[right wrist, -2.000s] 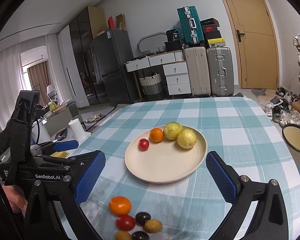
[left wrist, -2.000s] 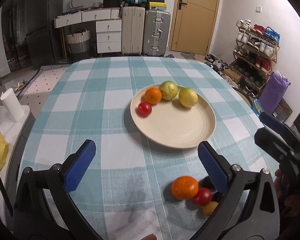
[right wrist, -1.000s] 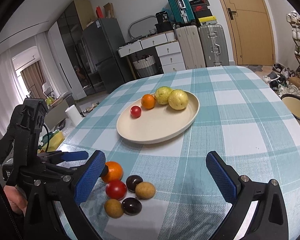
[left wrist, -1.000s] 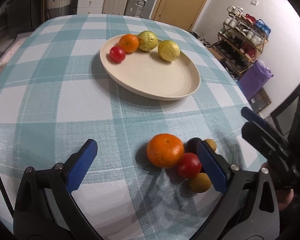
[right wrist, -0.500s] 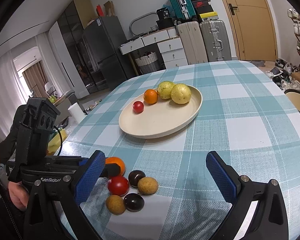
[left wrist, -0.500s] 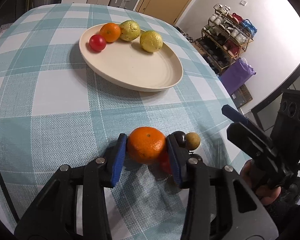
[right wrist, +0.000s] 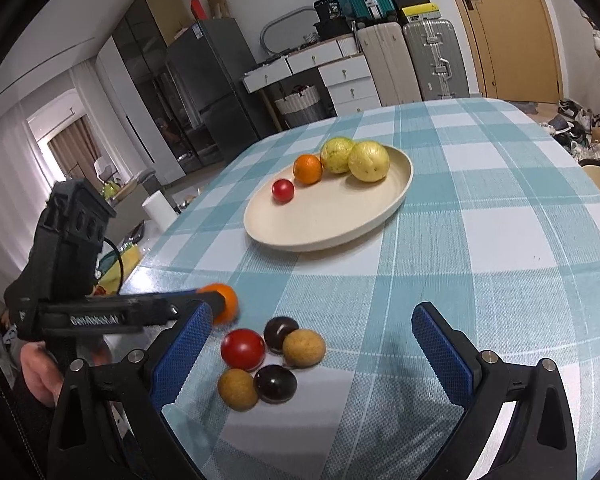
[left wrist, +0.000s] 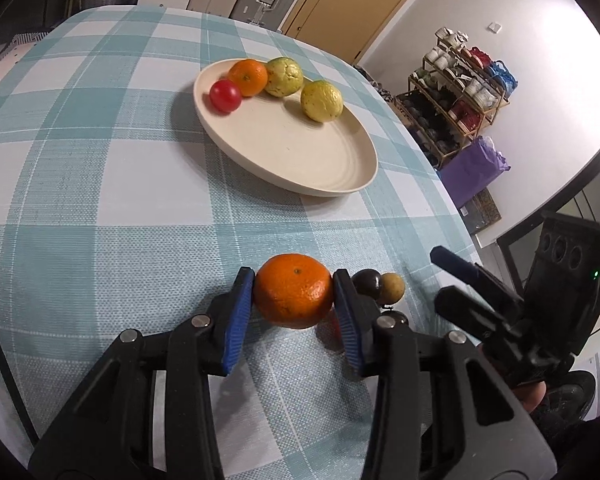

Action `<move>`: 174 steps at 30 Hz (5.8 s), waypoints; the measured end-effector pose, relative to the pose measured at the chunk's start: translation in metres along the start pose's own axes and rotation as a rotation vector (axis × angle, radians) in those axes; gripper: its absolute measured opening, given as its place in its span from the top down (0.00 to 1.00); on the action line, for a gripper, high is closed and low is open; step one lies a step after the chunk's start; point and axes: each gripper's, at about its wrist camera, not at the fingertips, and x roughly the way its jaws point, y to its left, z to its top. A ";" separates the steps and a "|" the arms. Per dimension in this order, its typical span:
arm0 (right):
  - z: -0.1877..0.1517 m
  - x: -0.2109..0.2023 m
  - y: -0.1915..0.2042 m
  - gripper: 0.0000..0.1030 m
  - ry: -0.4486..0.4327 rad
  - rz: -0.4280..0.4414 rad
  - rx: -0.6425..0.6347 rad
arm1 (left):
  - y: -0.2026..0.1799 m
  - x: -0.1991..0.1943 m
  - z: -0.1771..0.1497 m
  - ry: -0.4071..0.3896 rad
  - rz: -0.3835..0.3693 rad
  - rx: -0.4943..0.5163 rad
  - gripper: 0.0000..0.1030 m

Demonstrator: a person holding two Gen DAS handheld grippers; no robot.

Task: Organize fruits
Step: 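Lift the orange with the left tool while the right tool grasps the brown kiwi, then carry the orange and kiwi onto the cream plate and open both tools, then withdraw both tools from the plate toward the loose fruits, then grasp the red tomato with the left tool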

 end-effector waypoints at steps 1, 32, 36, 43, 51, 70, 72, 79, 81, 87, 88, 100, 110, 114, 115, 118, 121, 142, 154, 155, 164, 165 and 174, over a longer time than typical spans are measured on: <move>-0.001 0.001 0.000 0.01 0.006 0.000 -0.001 | 0.002 -0.001 0.000 -0.004 0.001 -0.007 0.64; -0.010 0.020 0.003 0.73 0.116 0.023 -0.004 | 0.005 -0.014 0.007 -0.043 -0.007 -0.017 0.64; -0.001 0.011 0.001 0.73 0.075 0.028 -0.002 | 0.001 -0.017 0.018 -0.058 -0.005 -0.004 0.64; 0.032 0.004 0.000 0.73 0.011 0.047 -0.026 | -0.007 -0.013 0.050 -0.078 0.004 0.033 0.64; 0.067 0.028 -0.008 0.73 -0.007 0.074 -0.009 | -0.014 0.009 0.089 -0.083 0.019 0.065 0.64; 0.141 0.108 -0.034 0.73 0.060 0.122 0.067 | -0.005 0.066 0.153 -0.063 0.054 0.079 0.64; 0.145 0.114 -0.036 0.73 0.065 0.121 0.068 | -0.003 0.068 0.155 -0.061 0.053 0.073 0.64; 0.157 0.128 -0.035 0.73 0.082 0.112 0.070 | 0.003 0.073 0.160 -0.078 0.013 0.073 0.64; 0.159 0.132 -0.032 0.73 0.083 0.110 0.060 | 0.005 0.076 0.162 -0.074 -0.001 0.060 0.64; 0.161 0.133 -0.036 0.60 0.073 0.081 0.078 | 0.003 0.071 0.165 -0.097 0.009 0.074 0.63; 0.161 0.131 -0.038 0.58 0.069 0.086 0.084 | 0.001 0.070 0.164 -0.100 0.011 0.077 0.63; 0.151 0.086 -0.041 0.34 -0.025 0.074 0.082 | -0.011 0.045 0.147 -0.128 0.091 0.118 0.57; 0.137 0.054 -0.034 0.23 -0.069 0.049 0.053 | -0.027 0.015 0.128 -0.162 0.154 0.137 0.35; 0.136 0.042 -0.033 0.16 -0.096 0.074 0.073 | -0.032 0.004 0.124 -0.176 0.165 0.135 0.29; 0.135 0.039 -0.032 0.16 -0.102 0.078 0.073 | -0.033 -0.001 0.123 -0.180 0.167 0.133 0.28; 0.133 0.030 -0.027 0.15 -0.116 0.071 0.057 | -0.037 -0.009 0.118 -0.190 0.173 0.134 0.23; 0.129 0.022 -0.022 0.13 -0.127 0.067 0.046 | -0.044 -0.019 0.110 -0.199 0.178 0.149 0.22; 0.071 -0.013 -0.009 0.01 -0.101 0.048 0.007 | -0.050 -0.039 0.047 -0.169 0.154 0.133 0.03; 0.034 -0.019 -0.005 0.00 -0.052 -0.013 -0.019 | -0.031 -0.014 0.004 -0.018 0.102 0.077 0.01; 0.032 -0.019 -0.005 0.00 -0.050 -0.013 -0.019 | -0.031 -0.012 -0.001 -0.008 0.101 0.073 0.01; 0.015 -0.022 -0.006 0.00 -0.031 -0.029 -0.005 | -0.039 0.004 -0.015 0.055 0.066 0.079 0.01; 0.015 -0.023 -0.005 0.00 -0.032 -0.028 -0.003 | -0.041 0.005 -0.016 0.059 0.067 0.083 0.01; 0.006 -0.023 -0.009 0.00 -0.018 -0.038 0.012 | -0.044 0.013 -0.021 0.080 0.057 0.089 0.02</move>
